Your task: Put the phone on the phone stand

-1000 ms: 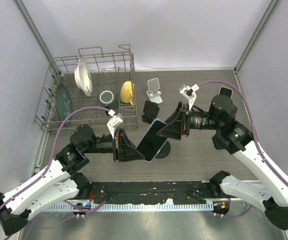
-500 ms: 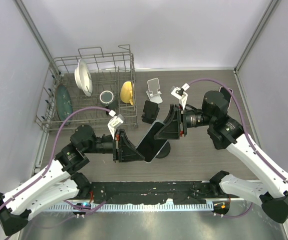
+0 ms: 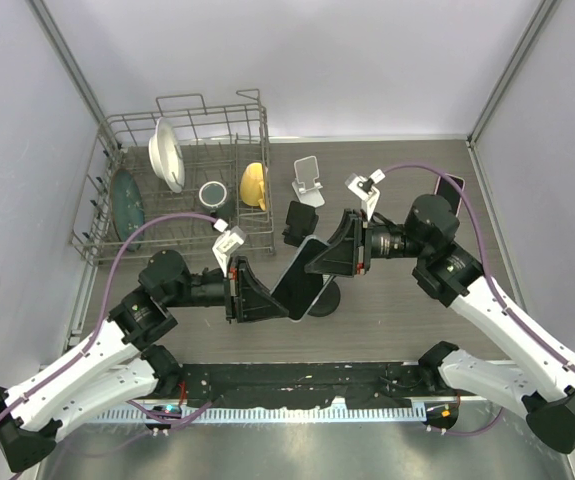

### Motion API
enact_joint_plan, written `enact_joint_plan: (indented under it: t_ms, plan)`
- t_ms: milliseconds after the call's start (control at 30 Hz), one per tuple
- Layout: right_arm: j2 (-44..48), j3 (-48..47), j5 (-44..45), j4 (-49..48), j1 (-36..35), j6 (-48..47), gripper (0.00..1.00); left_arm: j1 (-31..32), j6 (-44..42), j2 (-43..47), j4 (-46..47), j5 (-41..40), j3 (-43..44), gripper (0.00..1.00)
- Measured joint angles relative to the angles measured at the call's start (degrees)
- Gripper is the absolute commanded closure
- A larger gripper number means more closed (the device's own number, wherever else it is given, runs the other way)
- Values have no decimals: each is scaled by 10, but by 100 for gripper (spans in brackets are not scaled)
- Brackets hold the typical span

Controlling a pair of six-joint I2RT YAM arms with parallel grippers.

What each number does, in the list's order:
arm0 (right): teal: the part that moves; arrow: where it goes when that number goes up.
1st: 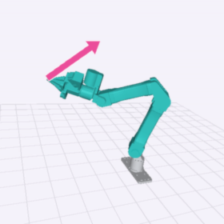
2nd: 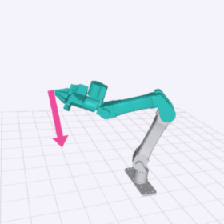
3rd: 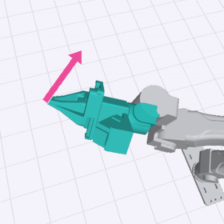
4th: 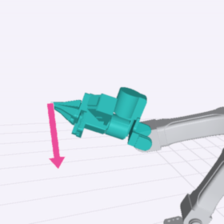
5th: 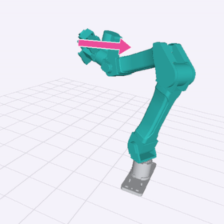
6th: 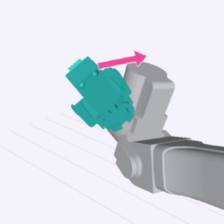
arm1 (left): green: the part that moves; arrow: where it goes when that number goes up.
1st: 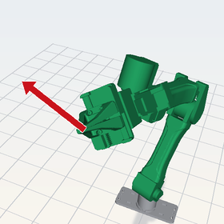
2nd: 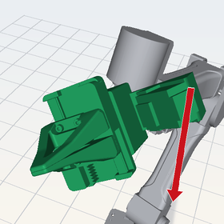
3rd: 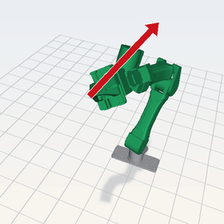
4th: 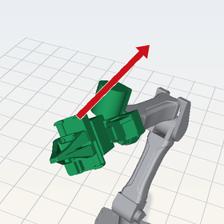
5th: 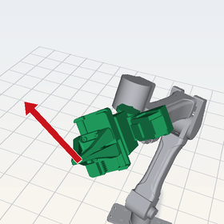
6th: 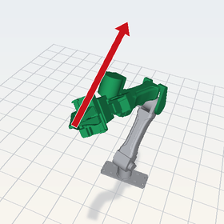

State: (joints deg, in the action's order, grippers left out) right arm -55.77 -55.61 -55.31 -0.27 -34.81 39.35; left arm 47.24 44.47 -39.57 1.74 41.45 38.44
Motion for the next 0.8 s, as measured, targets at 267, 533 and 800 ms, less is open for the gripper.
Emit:
enact_joint_plan:
  t_ms: [267,533,800]
  plan:
    - [28,69,39,-121,0,87,67,0,3,0,-1,-14,0,100]
    - [28,78,53,-187,0,123,63,0,3,-2,2,-13,0,100]
    - [17,78,52,-217,0,142,70,0,3,-4,5,-10,0,100]
